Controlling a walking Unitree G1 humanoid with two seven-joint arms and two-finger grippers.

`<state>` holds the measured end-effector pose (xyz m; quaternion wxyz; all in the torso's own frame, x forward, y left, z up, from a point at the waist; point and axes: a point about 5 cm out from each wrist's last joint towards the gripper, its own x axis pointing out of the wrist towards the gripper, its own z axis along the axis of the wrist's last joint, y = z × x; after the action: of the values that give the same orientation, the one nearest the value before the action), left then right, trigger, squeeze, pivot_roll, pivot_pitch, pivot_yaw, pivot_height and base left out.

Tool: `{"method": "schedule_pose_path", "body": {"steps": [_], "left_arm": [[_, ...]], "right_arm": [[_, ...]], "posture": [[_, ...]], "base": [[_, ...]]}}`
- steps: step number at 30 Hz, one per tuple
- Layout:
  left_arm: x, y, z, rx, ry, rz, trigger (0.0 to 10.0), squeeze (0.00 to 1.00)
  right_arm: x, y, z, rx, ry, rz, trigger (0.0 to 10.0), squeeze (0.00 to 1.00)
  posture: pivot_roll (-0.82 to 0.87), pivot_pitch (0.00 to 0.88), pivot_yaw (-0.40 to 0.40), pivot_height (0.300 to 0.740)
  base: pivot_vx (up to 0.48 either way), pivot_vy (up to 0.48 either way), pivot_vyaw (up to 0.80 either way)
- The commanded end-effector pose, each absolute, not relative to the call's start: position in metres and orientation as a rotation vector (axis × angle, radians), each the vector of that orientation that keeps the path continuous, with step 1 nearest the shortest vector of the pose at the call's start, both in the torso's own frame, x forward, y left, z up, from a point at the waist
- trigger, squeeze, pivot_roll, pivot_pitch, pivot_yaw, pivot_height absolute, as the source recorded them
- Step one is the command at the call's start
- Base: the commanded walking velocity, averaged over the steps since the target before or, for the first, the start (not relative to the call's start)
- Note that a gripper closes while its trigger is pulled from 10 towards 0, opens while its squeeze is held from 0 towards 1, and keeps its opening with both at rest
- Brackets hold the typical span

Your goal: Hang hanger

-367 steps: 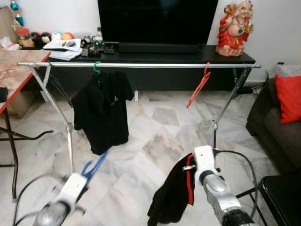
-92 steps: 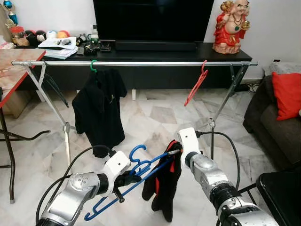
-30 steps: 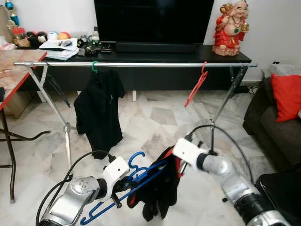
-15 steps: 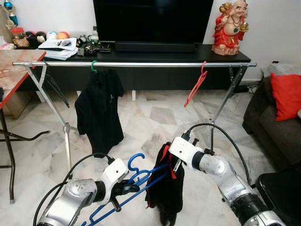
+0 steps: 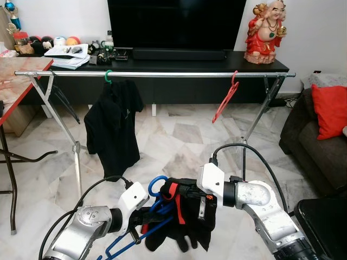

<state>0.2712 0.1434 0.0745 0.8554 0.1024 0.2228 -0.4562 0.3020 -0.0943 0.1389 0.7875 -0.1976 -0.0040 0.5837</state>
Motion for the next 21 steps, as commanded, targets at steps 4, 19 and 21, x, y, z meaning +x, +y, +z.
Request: {"method": "schedule_pose_path", "body": {"steps": [4,19,21], "left_arm": [[0.275,0.146,0.077,0.259,0.463,-0.943,10.0,0.00],[0.258,0.158,0.083,0.374,0.540,-1.125,10.0,0.00],[0.258,0.159,0.085,0.386,0.534,-1.133,10.0,0.00]], "right_arm": [[0.339,-0.126,0.128,-0.688,0.102,0.883,10.0,0.00],[0.343,-0.125,0.126,-0.701,0.077,0.856,10.0,0.00],[0.343,-0.125,0.126,-0.703,0.077,0.857,10.0,0.00]], "posture": [[0.13,0.026,-0.044,0.740],[0.13,0.027,-0.049,0.740],[0.13,0.029,-0.049,0.740]], "base": [[0.000,0.000,0.00],[0.000,0.000,0.00],[0.000,0.000,0.00]]}}
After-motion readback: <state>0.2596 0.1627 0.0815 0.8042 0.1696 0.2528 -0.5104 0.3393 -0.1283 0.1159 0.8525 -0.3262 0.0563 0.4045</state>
